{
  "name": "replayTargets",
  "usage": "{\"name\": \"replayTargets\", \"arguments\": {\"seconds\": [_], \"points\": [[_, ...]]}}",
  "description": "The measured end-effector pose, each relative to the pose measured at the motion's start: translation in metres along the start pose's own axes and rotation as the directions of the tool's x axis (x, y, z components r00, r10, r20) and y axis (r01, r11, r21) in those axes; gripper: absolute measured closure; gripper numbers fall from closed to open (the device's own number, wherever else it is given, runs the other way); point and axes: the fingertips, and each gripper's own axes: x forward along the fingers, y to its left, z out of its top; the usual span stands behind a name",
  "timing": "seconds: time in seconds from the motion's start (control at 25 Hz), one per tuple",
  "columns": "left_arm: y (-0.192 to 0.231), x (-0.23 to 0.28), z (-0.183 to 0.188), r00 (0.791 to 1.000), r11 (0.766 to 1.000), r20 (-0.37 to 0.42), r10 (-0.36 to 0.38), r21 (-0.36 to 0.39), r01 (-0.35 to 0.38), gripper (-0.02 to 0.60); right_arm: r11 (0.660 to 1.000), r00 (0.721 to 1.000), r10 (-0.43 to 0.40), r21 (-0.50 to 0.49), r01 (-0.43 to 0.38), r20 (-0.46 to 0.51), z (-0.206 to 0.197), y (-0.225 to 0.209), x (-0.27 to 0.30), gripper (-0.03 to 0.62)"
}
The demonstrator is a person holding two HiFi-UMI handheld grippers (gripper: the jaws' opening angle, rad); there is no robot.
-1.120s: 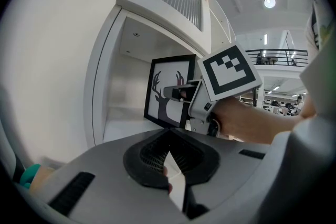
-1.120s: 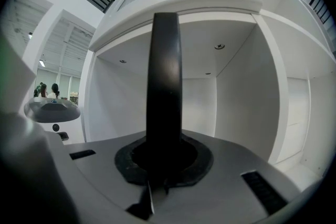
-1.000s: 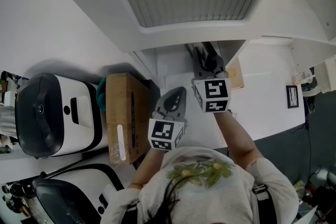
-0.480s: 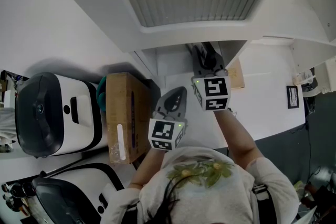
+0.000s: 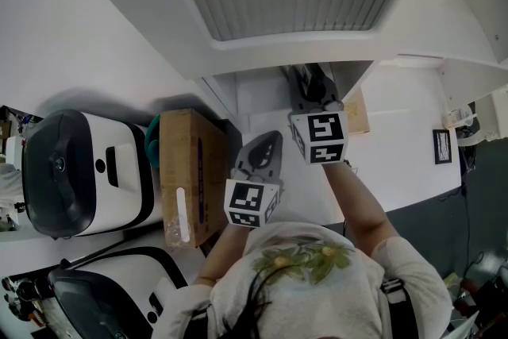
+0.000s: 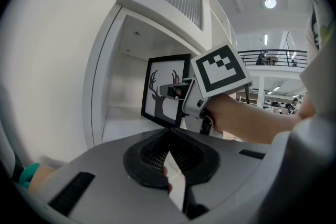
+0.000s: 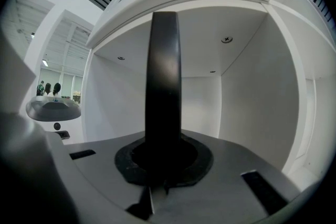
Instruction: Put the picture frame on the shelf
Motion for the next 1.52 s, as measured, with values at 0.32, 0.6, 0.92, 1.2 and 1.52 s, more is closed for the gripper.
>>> {"name": "replayTargets", "arguments": {"seconds": [0.32, 0.6, 0.92, 1.2, 1.52], "points": [[-0.001, -0.001, 0.0, 1.0, 1.0, 0.004, 0.001, -0.002, -0.001, 0.554, 0.997, 0.998, 0.056, 0.046, -0.057, 0.021, 0.002, 0.005, -0.001, 0.557], [-0.003, -0.003, 0.001, 1.0, 1.0, 0.005, 0.001, 0.0, -0.001, 0.554, 0.998, 0.998, 0.051, 0.044, -0.052, 0.024, 0.003, 0.006, -0.003, 0.557], [-0.005, -0.004, 0.002, 1.0, 1.0, 0.009, -0.006, 0.005, 0.006, 0.554, 1.0, 0.999, 0.021, 0.015, -0.021, -0.024, -0.005, 0.0, 0.001, 0.559], [-0.003, -0.005, 0.003, 1.0, 1.0, 0.011, -0.006, 0.004, 0.006, 0.554, 1.0, 0.999, 0.015, 0.02, -0.014, -0.03, -0.009, -0.003, 0.004, 0.559], [-0.004, -0.005, 0.004, 1.0, 1.0, 0.01, -0.012, 0.002, 0.012, 0.554, 1.0, 0.999, 0.015, 0.019, -0.015, -0.03, -0.008, -0.003, 0.008, 0.559]]}}
